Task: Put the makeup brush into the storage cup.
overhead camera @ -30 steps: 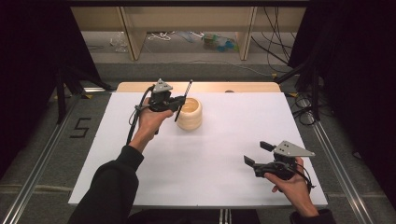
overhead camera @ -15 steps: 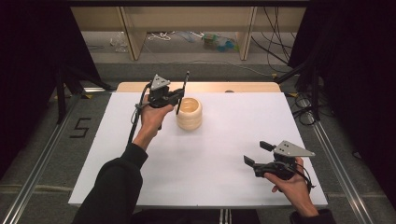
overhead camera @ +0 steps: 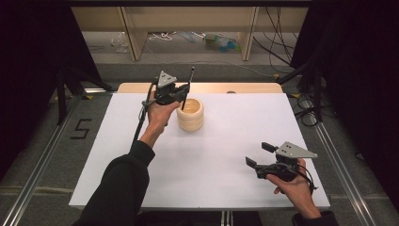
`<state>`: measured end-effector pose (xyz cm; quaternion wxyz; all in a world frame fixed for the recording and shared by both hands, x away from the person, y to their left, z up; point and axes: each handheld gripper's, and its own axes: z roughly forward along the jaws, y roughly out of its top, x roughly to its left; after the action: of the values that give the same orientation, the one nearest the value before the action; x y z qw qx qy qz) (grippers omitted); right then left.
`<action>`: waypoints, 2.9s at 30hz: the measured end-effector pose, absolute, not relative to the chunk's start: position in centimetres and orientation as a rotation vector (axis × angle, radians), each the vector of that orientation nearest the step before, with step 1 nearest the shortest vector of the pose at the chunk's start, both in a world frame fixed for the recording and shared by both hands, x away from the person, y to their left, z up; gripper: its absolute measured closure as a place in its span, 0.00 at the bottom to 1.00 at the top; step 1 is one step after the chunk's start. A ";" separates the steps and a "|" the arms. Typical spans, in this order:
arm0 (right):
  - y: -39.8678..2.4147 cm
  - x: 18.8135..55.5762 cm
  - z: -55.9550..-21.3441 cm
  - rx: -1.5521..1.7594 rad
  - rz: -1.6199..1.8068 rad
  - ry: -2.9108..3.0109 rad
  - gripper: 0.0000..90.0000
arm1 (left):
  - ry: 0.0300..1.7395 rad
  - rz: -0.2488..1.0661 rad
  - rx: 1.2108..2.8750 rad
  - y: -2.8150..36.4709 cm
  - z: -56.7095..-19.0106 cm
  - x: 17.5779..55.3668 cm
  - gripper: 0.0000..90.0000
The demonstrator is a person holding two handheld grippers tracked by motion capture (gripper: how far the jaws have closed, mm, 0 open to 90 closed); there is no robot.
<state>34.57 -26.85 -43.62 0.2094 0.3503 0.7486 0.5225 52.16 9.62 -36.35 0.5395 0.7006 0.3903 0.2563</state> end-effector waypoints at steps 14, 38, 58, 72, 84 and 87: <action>-26.9 34.4 -43.5 0.996 1.423 2.119 0.18 | 0.931 0.609 1.650 8.3 -36.7 53.3 0.93; -26.8 34.4 -43.6 0.995 1.450 2.113 0.18 | 0.967 0.627 1.639 7.4 -38.7 54.5 0.93; -26.9 34.4 -43.5 0.992 1.424 2.126 0.18 | 1.013 0.625 1.653 7.6 -41.0 54.6 0.93; -26.8 34.6 -43.7 0.971 1.443 2.092 0.18 | 1.040 0.607 1.704 7.6 -42.0 54.4 0.93; -26.8 34.6 -43.7 0.998 1.460 2.112 0.18 | 1.036 0.590 1.719 8.2 -41.5 54.3 0.79; -26.7 34.6 -43.7 0.986 1.452 2.105 0.18 | 1.037 0.603 1.713 8.4 -41.2 54.1 0.70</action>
<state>34.59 -26.71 -43.73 0.1991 0.3525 0.7528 0.5190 54.14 8.42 -41.20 0.5012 0.7088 0.4290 0.2496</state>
